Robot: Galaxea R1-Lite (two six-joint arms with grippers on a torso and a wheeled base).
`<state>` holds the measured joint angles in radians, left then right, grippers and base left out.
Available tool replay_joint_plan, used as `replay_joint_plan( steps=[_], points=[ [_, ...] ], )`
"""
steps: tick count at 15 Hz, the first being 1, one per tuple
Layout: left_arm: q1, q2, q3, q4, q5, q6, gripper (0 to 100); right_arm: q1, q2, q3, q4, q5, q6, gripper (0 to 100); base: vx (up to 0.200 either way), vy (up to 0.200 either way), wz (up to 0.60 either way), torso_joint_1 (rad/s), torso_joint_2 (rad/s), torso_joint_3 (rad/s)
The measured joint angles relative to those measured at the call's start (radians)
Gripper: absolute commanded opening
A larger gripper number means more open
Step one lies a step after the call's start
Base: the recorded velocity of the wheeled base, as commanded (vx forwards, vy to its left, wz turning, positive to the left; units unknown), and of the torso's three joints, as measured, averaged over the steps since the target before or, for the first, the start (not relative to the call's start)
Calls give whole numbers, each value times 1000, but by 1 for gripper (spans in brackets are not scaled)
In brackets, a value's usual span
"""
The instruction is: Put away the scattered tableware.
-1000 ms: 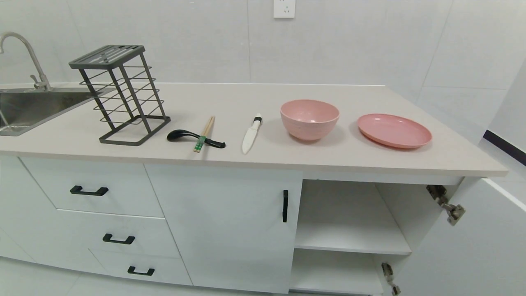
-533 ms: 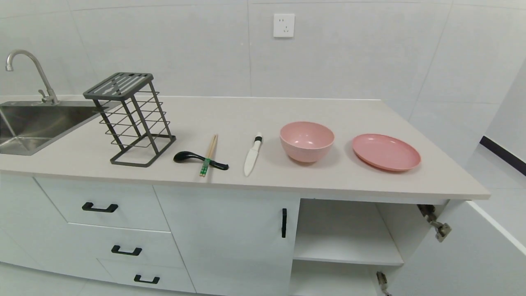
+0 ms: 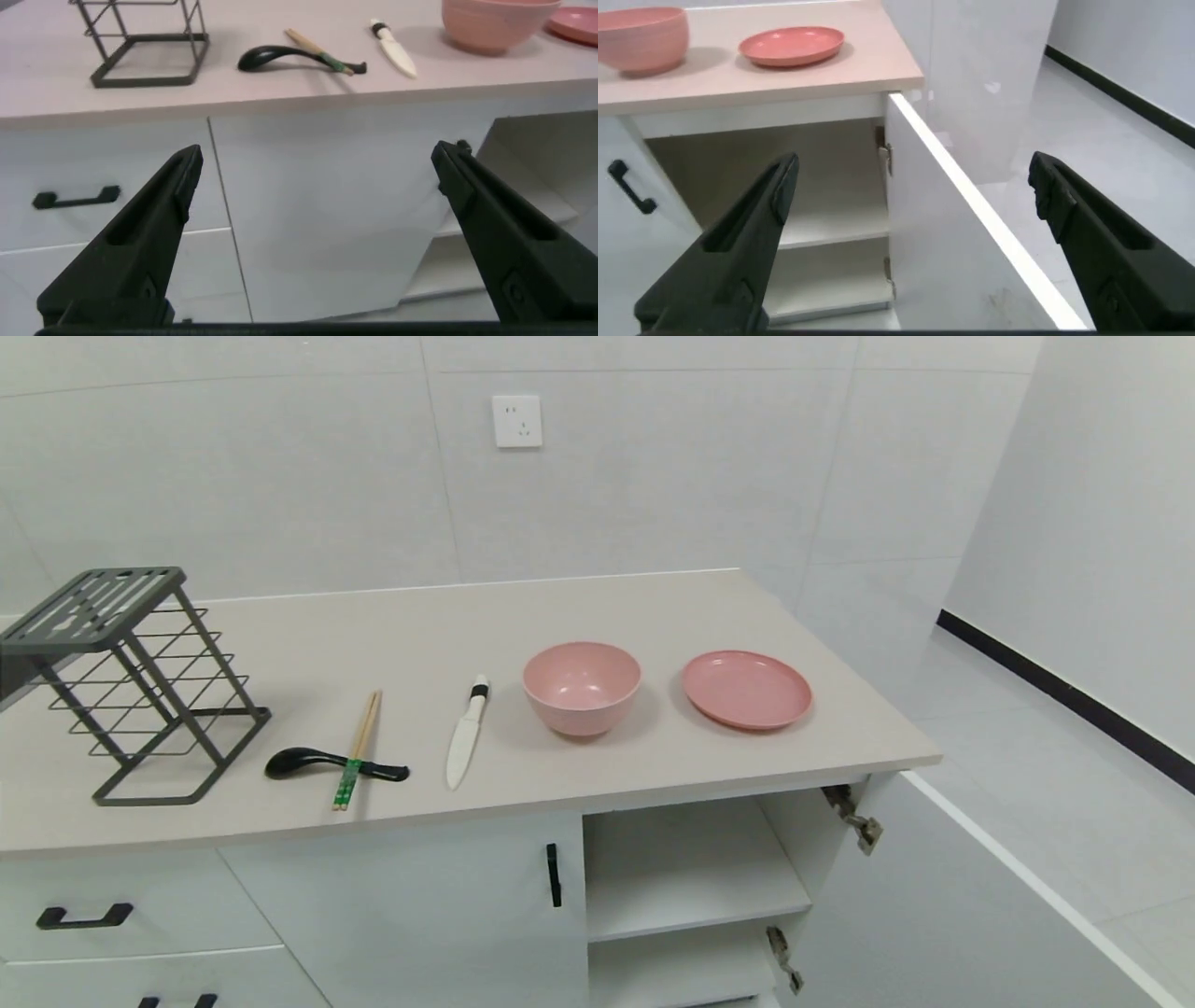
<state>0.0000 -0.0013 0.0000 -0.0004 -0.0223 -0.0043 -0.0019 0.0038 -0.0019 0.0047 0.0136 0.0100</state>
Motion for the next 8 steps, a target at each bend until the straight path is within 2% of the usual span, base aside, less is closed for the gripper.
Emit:
replay_joint_plan(
  steps=[3, 5, 6, 8],
  points=[
    [0, 0, 0, -1, 1, 0, 100, 0, 0, 0, 1, 0, -1, 100, 0, 0, 0, 0, 0, 0],
    [0, 0, 0, -1, 0, 1, 100, 0, 0, 0, 1, 0, -2, 100, 200, 0, 0, 5, -2, 5],
    [0, 0, 0, -1, 0, 1, 100, 0, 0, 0, 2, 0, -2, 100, 200, 200, 0, -12, -7, 7],
    [0, 0, 0, -1, 1, 0, 100, 1, 0, 0, 1, 0, -2, 100, 0, 0, 0, 0, 0, 0]
  ],
)
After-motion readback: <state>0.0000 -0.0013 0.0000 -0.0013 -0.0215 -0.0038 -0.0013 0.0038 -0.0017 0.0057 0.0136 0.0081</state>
